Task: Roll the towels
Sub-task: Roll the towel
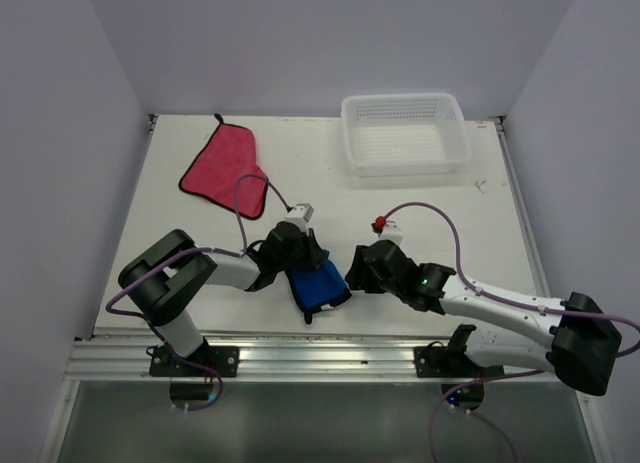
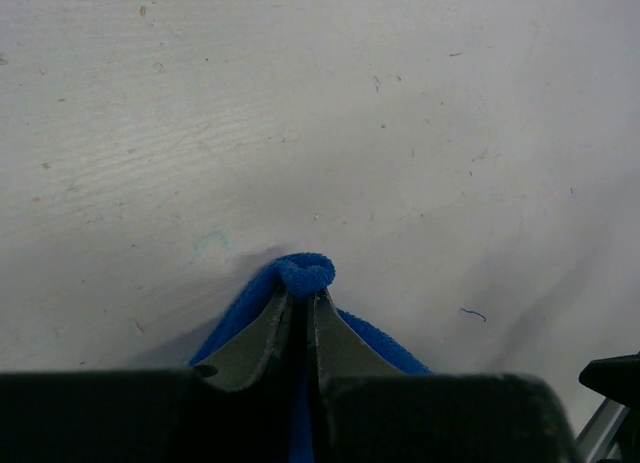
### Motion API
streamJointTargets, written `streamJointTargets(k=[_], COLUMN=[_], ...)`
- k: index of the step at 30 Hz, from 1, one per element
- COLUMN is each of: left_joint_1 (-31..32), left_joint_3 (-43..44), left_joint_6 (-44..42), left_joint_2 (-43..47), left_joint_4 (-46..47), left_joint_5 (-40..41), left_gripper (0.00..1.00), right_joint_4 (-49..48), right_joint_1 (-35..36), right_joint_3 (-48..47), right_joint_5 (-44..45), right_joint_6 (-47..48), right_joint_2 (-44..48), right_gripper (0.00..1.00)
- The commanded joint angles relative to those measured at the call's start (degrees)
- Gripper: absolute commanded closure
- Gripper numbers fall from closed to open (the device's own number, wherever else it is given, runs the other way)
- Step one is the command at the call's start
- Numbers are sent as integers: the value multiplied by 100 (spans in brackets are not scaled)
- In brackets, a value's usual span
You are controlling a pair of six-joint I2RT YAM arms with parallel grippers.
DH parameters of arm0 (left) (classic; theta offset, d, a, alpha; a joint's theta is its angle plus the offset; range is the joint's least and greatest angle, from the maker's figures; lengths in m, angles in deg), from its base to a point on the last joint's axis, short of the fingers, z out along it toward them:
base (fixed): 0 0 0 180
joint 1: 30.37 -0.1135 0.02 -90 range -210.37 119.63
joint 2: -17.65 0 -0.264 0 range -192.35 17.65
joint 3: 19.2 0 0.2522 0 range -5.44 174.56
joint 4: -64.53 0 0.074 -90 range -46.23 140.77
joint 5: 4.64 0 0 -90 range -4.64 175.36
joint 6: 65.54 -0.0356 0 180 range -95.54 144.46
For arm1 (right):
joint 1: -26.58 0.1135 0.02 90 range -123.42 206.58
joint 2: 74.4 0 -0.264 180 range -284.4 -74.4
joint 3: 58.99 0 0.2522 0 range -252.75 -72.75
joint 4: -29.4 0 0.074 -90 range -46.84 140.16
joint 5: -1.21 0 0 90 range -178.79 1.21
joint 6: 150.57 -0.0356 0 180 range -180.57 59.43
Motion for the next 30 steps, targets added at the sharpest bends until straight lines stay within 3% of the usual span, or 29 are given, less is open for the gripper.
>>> streamJointTargets(k=[1, 30], left_joint_1=[20, 28], left_joint_3=[-280, -421], left_joint_6=[-88, 79], left_joint_2=[-206, -188], left_joint_4=[-704, -598], left_joint_5=[330, 444], left_gripper=[100, 100], right_joint_4=[-300, -1416], right_joint_1=[-222, -336], right_joint_3=[182, 587], right_joint_5=[-315, -1291], right_joint_6=[-532, -612], right_joint_2=[-103, -1105], right_gripper=[46, 54])
